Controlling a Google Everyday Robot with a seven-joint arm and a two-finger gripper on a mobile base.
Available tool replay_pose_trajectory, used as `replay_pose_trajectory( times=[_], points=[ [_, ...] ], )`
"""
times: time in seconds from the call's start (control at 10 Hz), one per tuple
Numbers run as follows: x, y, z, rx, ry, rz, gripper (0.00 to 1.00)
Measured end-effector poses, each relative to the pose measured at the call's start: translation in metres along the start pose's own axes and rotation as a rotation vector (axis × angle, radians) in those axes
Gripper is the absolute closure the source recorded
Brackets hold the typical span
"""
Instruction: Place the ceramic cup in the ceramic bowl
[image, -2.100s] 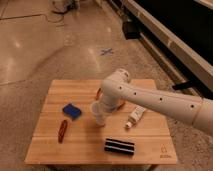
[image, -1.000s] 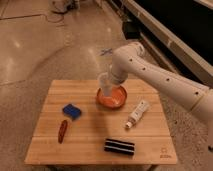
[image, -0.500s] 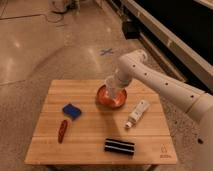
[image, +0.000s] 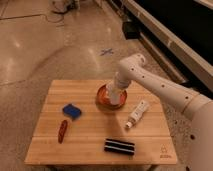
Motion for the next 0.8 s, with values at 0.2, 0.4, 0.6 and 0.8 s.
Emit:
replay_pose_trajectory(
  times=[0.2, 0.4, 0.6, 0.8],
  points=[
    [0.0, 0.002, 0.002, -0.002, -0.004, 0.001, 0.2],
    [0.001, 0.004, -0.002, 0.0, -0.014, 0.001, 0.2],
    [0.001, 0.002, -0.019, 0.004, -0.029, -0.015, 0.2],
    [0.003, 0.007, -0.031, -0.011, -0.034, -0.026, 0.2]
  ],
)
